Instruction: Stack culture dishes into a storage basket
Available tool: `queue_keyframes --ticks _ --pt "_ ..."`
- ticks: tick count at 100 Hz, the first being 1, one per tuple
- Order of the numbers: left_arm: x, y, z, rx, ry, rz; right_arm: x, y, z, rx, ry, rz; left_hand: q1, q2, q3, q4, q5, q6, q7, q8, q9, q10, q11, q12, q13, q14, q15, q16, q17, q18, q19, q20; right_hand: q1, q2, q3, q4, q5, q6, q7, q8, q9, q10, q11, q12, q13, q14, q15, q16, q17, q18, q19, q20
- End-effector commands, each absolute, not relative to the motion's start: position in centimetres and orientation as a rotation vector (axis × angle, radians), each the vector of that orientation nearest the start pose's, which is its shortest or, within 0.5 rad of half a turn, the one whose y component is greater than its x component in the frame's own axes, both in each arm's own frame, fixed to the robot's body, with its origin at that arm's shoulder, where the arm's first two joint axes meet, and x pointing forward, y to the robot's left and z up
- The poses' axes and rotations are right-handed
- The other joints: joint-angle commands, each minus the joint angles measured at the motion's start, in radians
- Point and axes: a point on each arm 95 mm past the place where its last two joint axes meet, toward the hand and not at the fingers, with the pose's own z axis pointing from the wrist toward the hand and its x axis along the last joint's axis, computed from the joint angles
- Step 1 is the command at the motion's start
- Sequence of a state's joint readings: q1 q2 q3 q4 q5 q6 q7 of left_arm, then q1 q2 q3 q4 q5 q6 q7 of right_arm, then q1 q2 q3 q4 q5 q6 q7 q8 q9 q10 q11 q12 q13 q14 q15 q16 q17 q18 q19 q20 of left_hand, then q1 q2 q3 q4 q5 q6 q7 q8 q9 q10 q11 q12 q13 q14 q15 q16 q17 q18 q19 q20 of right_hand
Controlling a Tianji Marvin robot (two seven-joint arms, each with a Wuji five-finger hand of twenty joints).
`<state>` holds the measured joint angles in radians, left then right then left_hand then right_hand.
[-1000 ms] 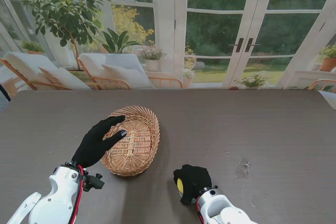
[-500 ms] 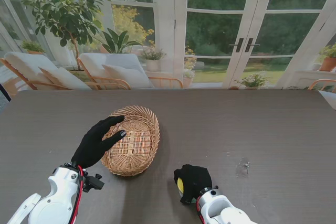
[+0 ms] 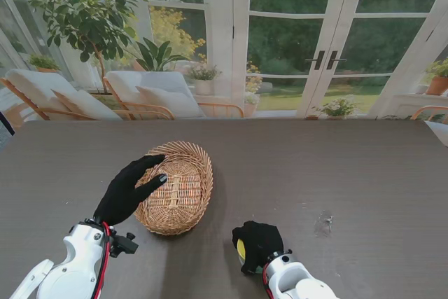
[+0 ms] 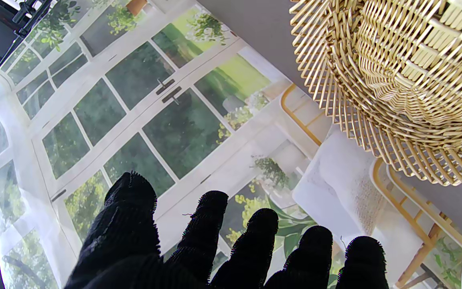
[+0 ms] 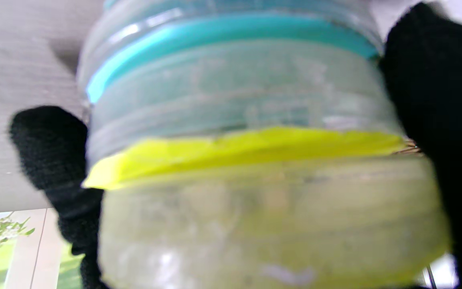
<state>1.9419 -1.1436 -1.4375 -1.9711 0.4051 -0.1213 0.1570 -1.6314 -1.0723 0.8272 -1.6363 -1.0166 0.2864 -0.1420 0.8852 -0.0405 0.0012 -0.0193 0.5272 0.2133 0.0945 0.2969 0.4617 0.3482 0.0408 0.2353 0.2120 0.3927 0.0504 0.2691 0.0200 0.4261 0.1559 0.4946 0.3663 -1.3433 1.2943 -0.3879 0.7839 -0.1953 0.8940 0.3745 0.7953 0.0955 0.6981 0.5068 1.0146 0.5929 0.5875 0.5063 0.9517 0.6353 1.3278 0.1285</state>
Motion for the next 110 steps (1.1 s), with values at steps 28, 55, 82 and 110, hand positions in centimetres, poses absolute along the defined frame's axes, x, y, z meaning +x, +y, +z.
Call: queue_keyframes --ticks 28,55,82,110 --pt "31.0 1.4 -26.6 -1.622 0.853 -2.075 31.3 11.5 -37.6 1.258 1.678 1.411 -0.011 0.030 -0.020 0.012 0.002 0.000 -0.005 0.004 0.002 0.003 0.001 0.001 -0.013 -0.004 -0.011 -0.006 0.002 -0.021 -0.026 -0.010 0.471 0.054 0.276 0.098 0.105 0.043 0.151 0.061 0.096 -0.063 0.131 0.067 0.212 -0.480 0.081 -0.022 0.047 -0.332 0.080 0.010" --pt "31.1 1.8 -26.4 -1.616 0.825 -2.075 32.6 12.6 -35.0 1.256 1.660 1.433 -0.010 0.029 -0.019 0.012 0.002 0.001 -0.005 0.004 0.003 0.003 0.001 0.001 -0.014 -0.005 -0.011 -0.007 0.001 -0.022 -0.027 -0.011 0.472 0.059 0.276 0.102 0.100 0.046 0.147 0.069 0.086 -0.059 0.132 0.066 0.209 -0.477 0.075 -0.019 0.045 -0.329 0.079 0.006" --pt "30.9 2.3 -26.1 -1.640 0.869 -2.039 33.6 14.0 -32.4 1.251 1.637 1.457 -0.010 0.030 -0.019 0.012 0.003 0.003 -0.005 0.004 0.002 0.002 0.001 0.001 -0.015 -0.004 -0.012 -0.007 -0.001 -0.022 -0.027 -0.011 0.475 0.066 0.276 0.105 0.094 0.043 0.143 0.076 0.083 -0.058 0.131 0.065 0.208 -0.474 0.070 -0.015 0.044 -0.327 0.079 0.004" --pt "30.9 3.1 -25.3 -1.648 0.918 -1.987 34.7 16.0 -30.3 1.254 1.620 1.488 -0.011 0.030 -0.019 0.012 0.001 0.001 -0.005 0.004 0.002 0.002 0.001 0.001 -0.016 -0.006 -0.012 -0.007 -0.001 -0.023 -0.027 -0.010 0.476 0.070 0.276 0.106 0.090 0.044 0.140 0.080 0.082 -0.058 0.130 0.064 0.207 -0.472 0.066 -0.012 0.044 -0.325 0.080 0.003"
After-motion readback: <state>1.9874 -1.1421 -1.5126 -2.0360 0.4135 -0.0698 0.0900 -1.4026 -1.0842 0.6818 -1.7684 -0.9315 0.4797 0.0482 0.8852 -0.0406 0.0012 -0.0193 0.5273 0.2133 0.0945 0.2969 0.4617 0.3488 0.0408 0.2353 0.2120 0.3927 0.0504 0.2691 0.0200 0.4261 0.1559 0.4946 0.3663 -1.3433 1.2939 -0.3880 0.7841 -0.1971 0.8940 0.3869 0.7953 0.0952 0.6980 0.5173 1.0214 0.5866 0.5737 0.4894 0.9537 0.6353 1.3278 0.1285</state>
